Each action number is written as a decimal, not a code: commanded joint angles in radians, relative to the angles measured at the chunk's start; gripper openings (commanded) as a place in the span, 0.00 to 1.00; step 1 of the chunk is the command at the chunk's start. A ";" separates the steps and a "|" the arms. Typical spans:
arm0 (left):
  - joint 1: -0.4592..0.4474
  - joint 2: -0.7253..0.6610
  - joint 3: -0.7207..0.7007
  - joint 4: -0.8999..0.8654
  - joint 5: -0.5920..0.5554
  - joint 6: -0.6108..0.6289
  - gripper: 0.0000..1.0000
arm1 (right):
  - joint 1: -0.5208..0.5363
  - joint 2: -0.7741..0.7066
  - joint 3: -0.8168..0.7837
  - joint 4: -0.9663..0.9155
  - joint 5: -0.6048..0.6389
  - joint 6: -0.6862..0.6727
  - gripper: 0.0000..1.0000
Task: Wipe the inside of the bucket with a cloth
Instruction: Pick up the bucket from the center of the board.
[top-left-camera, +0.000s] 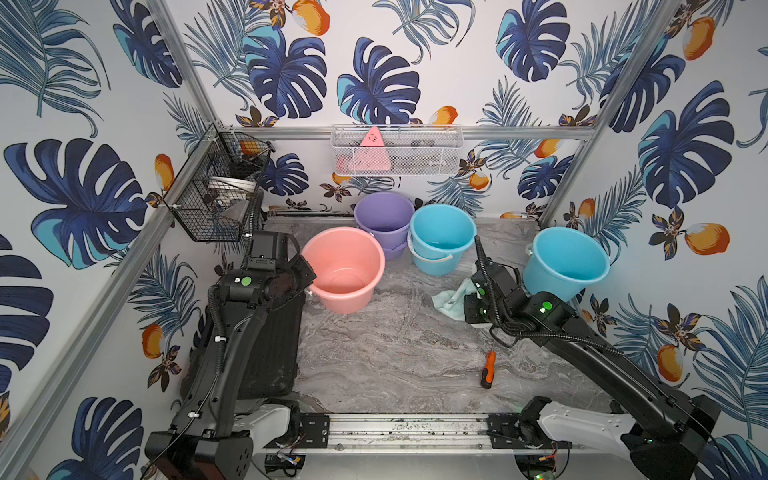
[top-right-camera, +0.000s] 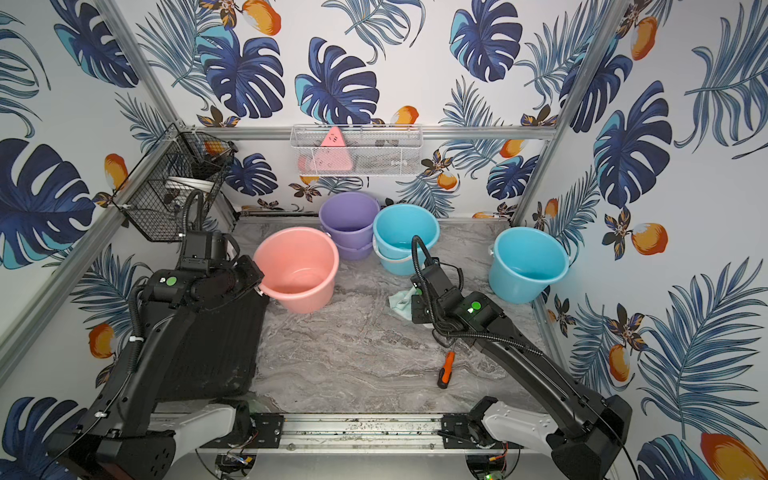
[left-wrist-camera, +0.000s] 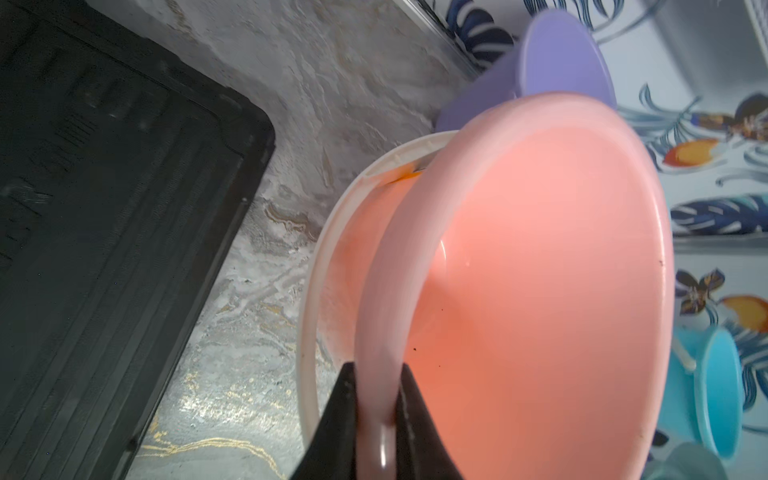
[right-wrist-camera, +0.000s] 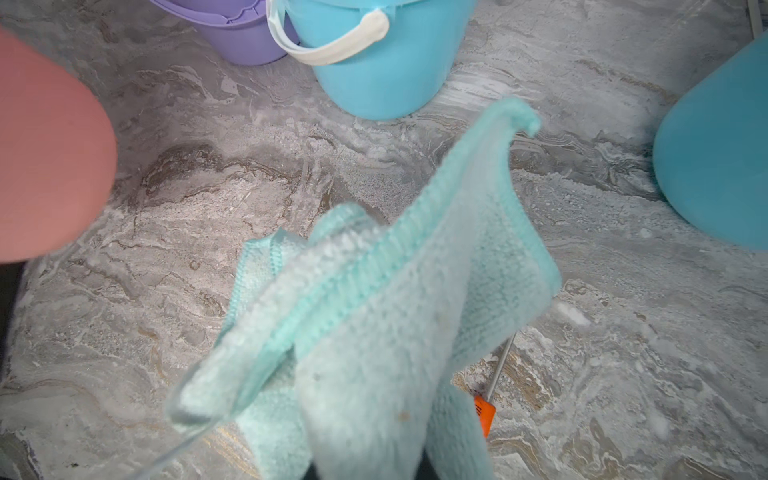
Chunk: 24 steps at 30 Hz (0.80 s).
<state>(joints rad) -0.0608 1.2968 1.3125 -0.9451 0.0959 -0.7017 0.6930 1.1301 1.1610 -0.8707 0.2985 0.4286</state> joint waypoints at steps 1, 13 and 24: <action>-0.073 -0.025 -0.038 0.013 0.031 0.058 0.00 | -0.007 0.006 0.060 -0.050 -0.007 -0.033 0.05; -0.413 -0.061 -0.221 0.124 0.005 0.025 0.00 | -0.006 0.020 0.247 -0.092 -0.147 -0.054 0.05; -0.594 0.003 -0.292 0.289 0.016 0.022 0.00 | 0.110 0.111 0.319 -0.114 -0.356 -0.013 0.04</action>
<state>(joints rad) -0.6361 1.2858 1.0229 -0.7753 0.1040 -0.6754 0.7635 1.2251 1.4704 -0.9524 0.0021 0.3908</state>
